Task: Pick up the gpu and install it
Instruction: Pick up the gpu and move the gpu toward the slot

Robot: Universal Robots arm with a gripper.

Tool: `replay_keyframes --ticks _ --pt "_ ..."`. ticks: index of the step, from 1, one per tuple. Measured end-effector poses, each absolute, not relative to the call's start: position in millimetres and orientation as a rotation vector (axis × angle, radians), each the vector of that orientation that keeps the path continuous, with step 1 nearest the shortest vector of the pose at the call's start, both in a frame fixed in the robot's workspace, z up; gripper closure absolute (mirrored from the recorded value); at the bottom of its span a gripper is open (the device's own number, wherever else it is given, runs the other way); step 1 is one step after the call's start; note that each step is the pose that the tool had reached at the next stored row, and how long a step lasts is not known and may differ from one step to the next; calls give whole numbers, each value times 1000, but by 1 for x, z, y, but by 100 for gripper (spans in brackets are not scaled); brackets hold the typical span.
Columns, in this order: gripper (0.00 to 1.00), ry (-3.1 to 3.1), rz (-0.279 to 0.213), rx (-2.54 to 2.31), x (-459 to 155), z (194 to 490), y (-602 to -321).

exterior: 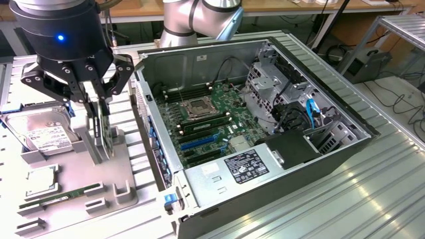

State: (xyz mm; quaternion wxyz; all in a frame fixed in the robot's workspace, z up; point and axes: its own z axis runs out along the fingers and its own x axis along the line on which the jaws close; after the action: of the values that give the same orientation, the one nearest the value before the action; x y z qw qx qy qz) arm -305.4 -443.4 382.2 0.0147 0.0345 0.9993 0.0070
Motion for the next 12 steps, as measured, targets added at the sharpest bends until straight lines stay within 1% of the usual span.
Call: replay_keyframes --ticks 12 --pt "74 3110 22 107 -305 385 -443"
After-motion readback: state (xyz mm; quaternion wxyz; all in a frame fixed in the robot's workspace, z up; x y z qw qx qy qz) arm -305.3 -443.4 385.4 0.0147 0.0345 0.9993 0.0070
